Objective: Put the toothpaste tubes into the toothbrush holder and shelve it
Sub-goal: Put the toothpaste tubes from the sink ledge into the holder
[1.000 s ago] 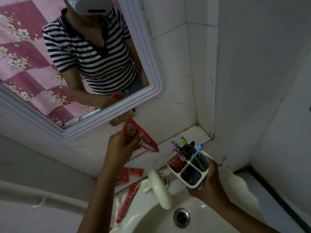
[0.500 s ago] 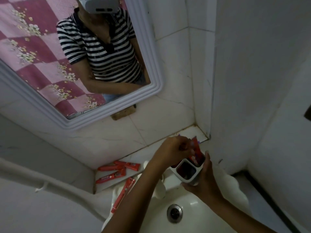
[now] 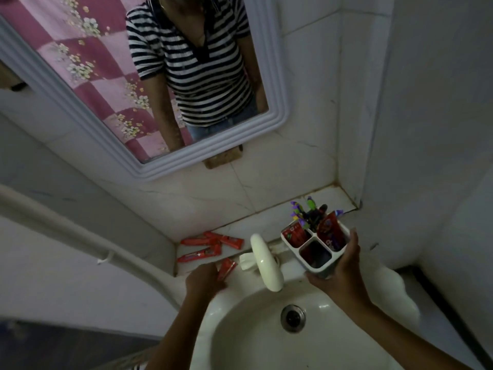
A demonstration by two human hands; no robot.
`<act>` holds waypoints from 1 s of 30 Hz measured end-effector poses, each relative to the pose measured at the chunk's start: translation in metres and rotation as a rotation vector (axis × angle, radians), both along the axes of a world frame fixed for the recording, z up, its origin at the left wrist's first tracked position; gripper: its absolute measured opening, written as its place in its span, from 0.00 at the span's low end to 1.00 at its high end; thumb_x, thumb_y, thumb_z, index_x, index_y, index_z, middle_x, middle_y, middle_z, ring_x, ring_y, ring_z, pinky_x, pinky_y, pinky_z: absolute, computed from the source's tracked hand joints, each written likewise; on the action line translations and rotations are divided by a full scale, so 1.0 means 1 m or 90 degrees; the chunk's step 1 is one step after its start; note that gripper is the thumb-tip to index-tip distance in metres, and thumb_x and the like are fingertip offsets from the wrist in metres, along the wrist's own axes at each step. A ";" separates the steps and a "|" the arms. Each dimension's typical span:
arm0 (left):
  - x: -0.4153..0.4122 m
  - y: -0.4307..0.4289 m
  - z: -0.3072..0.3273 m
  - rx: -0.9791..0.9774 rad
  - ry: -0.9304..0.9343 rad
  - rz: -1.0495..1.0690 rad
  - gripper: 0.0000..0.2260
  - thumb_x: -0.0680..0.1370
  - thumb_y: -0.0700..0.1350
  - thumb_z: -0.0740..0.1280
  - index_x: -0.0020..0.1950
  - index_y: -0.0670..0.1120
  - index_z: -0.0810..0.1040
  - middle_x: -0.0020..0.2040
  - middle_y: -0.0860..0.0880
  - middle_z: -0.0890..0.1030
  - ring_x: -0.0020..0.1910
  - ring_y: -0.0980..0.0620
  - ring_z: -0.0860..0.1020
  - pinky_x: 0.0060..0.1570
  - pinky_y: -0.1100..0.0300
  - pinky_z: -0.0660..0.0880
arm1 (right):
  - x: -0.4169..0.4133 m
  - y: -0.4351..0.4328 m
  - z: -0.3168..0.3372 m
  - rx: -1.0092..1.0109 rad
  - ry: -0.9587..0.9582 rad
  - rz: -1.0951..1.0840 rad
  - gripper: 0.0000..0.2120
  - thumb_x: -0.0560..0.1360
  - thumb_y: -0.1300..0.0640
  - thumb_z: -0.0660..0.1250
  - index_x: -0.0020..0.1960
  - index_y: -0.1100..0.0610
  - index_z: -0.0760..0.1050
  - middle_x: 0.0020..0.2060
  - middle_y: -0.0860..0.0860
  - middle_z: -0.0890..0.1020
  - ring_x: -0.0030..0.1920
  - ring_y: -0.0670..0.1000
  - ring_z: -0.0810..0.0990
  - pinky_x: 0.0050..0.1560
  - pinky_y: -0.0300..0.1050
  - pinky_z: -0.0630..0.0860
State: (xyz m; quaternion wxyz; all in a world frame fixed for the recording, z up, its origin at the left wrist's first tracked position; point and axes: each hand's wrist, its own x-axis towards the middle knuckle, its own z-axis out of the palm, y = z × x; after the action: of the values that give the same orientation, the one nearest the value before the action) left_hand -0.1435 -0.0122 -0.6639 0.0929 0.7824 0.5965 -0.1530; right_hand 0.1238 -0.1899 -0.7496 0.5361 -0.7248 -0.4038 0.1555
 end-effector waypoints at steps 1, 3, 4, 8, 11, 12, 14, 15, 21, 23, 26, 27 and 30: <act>-0.001 -0.002 -0.007 0.001 -0.001 0.001 0.14 0.74 0.56 0.69 0.53 0.48 0.79 0.53 0.48 0.83 0.51 0.48 0.80 0.47 0.57 0.76 | 0.000 -0.001 0.003 0.002 0.002 -0.003 0.71 0.54 0.61 0.88 0.81 0.57 0.43 0.72 0.63 0.63 0.70 0.57 0.68 0.64 0.49 0.71; 0.001 -0.003 -0.010 0.007 -0.017 0.000 0.13 0.77 0.54 0.65 0.49 0.46 0.80 0.47 0.47 0.83 0.43 0.50 0.80 0.45 0.57 0.78 | 0.000 -0.002 0.008 0.003 0.004 -0.004 0.71 0.54 0.61 0.88 0.81 0.55 0.42 0.72 0.63 0.63 0.69 0.52 0.66 0.65 0.48 0.71; 0.002 0.000 -0.008 0.006 -0.023 -0.016 0.10 0.77 0.52 0.65 0.48 0.46 0.80 0.46 0.47 0.83 0.42 0.50 0.80 0.46 0.57 0.79 | 0.000 -0.002 0.010 0.002 0.005 -0.003 0.71 0.54 0.61 0.88 0.81 0.55 0.42 0.72 0.62 0.63 0.69 0.51 0.66 0.65 0.48 0.70; 0.015 0.018 0.032 0.085 -0.169 -0.028 0.07 0.72 0.50 0.69 0.45 0.48 0.79 0.36 0.50 0.83 0.35 0.51 0.81 0.40 0.54 0.81 | 0.001 -0.002 0.009 -0.013 0.000 -0.001 0.71 0.54 0.59 0.88 0.81 0.58 0.42 0.73 0.62 0.62 0.70 0.50 0.64 0.68 0.46 0.68; 0.045 -0.001 0.098 0.185 -0.409 -0.035 0.09 0.72 0.49 0.71 0.48 0.47 0.76 0.33 0.55 0.80 0.30 0.56 0.81 0.32 0.59 0.80 | 0.001 -0.001 0.009 -0.010 0.013 -0.005 0.71 0.54 0.58 0.88 0.81 0.54 0.41 0.73 0.60 0.62 0.71 0.52 0.66 0.67 0.46 0.69; 0.061 -0.013 0.120 0.179 -0.500 -0.044 0.08 0.73 0.45 0.72 0.48 0.45 0.76 0.34 0.56 0.80 0.32 0.58 0.82 0.30 0.66 0.78 | 0.001 -0.001 0.008 -0.008 0.017 -0.009 0.71 0.54 0.58 0.88 0.81 0.54 0.42 0.73 0.59 0.63 0.71 0.53 0.67 0.67 0.46 0.70; 0.093 -0.034 0.155 0.147 -0.623 -0.083 0.08 0.72 0.42 0.73 0.47 0.46 0.75 0.36 0.58 0.80 0.35 0.64 0.82 0.33 0.72 0.77 | -0.001 0.000 0.008 -0.008 0.016 -0.016 0.71 0.54 0.59 0.88 0.81 0.53 0.42 0.72 0.60 0.63 0.71 0.55 0.68 0.66 0.47 0.71; 0.107 -0.039 0.164 0.121 -0.654 -0.099 0.09 0.72 0.42 0.74 0.47 0.48 0.75 0.37 0.57 0.81 0.37 0.63 0.82 0.36 0.70 0.79 | -0.001 0.000 0.008 -0.008 0.017 -0.018 0.71 0.54 0.60 0.88 0.81 0.53 0.42 0.72 0.59 0.63 0.71 0.55 0.68 0.66 0.47 0.71; 0.162 -0.036 0.129 -0.058 -0.506 -0.162 0.09 0.68 0.45 0.76 0.45 0.48 0.79 0.44 0.49 0.84 0.42 0.51 0.83 0.47 0.47 0.82 | -0.001 0.000 0.009 -0.019 0.009 -0.008 0.72 0.55 0.59 0.87 0.81 0.56 0.39 0.73 0.58 0.61 0.72 0.55 0.67 0.66 0.47 0.70; 0.168 -0.034 0.113 -0.049 -0.438 -0.206 0.07 0.68 0.47 0.75 0.44 0.49 0.81 0.44 0.51 0.84 0.42 0.52 0.82 0.47 0.48 0.82 | 0.001 0.000 0.008 -0.024 0.008 -0.004 0.71 0.55 0.59 0.87 0.81 0.59 0.41 0.73 0.60 0.61 0.72 0.59 0.68 0.66 0.48 0.71; 0.163 -0.024 0.109 -0.039 -0.438 -0.209 0.06 0.70 0.51 0.74 0.43 0.50 0.83 0.42 0.54 0.86 0.40 0.57 0.83 0.45 0.54 0.82 | 0.003 -0.001 0.011 -0.013 0.018 0.003 0.70 0.55 0.59 0.87 0.82 0.58 0.42 0.73 0.59 0.62 0.72 0.57 0.69 0.65 0.51 0.75; 0.156 -0.017 0.109 -0.035 -0.459 -0.189 0.06 0.71 0.51 0.74 0.44 0.50 0.83 0.42 0.54 0.86 0.40 0.57 0.83 0.44 0.56 0.82 | 0.004 0.000 0.010 -0.010 0.016 0.006 0.70 0.55 0.59 0.88 0.81 0.58 0.43 0.73 0.60 0.62 0.71 0.57 0.69 0.64 0.51 0.75; 0.118 0.012 0.104 0.057 -0.462 -0.110 0.04 0.73 0.47 0.72 0.46 0.49 0.85 0.43 0.52 0.86 0.40 0.56 0.82 0.43 0.62 0.78 | 0.004 0.000 0.011 -0.010 0.025 0.004 0.71 0.53 0.60 0.88 0.81 0.58 0.43 0.72 0.61 0.63 0.71 0.60 0.70 0.65 0.51 0.75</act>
State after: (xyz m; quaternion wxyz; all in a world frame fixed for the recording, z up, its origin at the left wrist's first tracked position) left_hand -0.0256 -0.0002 -0.5600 0.2510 0.8364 0.4625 0.1533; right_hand 0.1276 -0.1904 -0.7383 0.5380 -0.7245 -0.3940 0.1743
